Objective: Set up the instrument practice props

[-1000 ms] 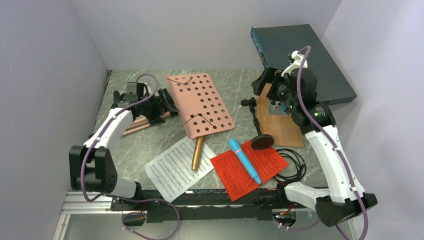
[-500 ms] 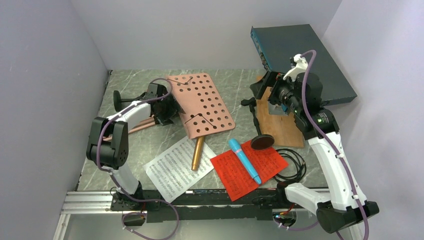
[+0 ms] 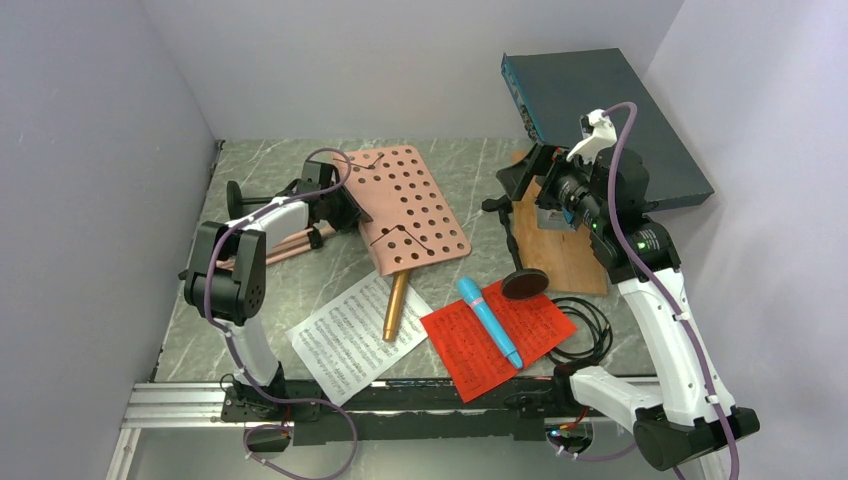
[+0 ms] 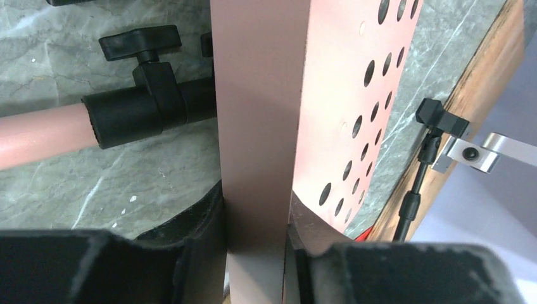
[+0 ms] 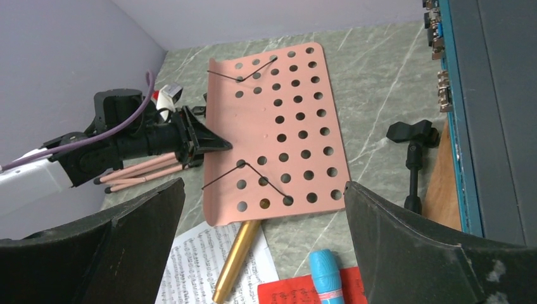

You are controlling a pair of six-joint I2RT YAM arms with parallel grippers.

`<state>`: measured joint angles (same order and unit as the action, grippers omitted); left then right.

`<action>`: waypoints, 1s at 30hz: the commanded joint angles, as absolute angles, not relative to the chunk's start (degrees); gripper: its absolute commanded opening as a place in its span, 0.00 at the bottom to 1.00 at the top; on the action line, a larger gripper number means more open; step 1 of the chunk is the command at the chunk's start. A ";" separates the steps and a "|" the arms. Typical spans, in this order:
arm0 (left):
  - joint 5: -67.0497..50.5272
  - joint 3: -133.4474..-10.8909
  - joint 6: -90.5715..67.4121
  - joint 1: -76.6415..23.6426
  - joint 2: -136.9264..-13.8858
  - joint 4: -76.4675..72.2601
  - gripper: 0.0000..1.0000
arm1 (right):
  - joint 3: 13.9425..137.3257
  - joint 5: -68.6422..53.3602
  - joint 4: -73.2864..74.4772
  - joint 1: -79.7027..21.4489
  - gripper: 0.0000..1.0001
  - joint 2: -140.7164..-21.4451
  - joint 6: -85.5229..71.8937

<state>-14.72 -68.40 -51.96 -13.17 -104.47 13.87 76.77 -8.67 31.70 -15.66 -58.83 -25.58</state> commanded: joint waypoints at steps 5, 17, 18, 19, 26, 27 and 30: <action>-21.90 -69.99 -54.80 -12.71 -101.91 8.52 0.07 | 76.64 -11.08 29.27 -15.60 1.00 -58.26 -26.31; -27.67 -73.14 -57.11 -11.51 -87.90 7.11 0.00 | 76.17 -18.27 28.14 -15.60 1.00 -60.01 -26.08; -27.64 -73.58 -57.13 -11.51 -86.75 7.12 0.00 | 76.31 -18.62 28.01 -15.67 1.00 -60.07 -26.14; -27.56 -74.02 -57.17 -11.51 -85.62 7.12 0.00 | 76.48 -18.92 27.85 -15.71 1.00 -60.12 -26.31; -28.13 -76.83 -58.71 -10.93 -78.72 4.28 0.00 | 77.87 -22.61 25.40 -16.96 1.00 -61.24 -30.08; -28.28 -77.44 -58.79 -10.84 -78.11 3.17 0.00 | 78.07 -23.22 24.80 -17.49 1.00 -61.44 -30.92; -27.86 -79.96 -58.88 -10.73 -76.79 1.74 0.00 | 79.34 -23.36 23.45 -19.27 1.00 -62.38 -33.13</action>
<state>-24.32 -71.46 -58.15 -11.14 -84.03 18.26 76.12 -20.95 28.25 -17.41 -61.56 -29.34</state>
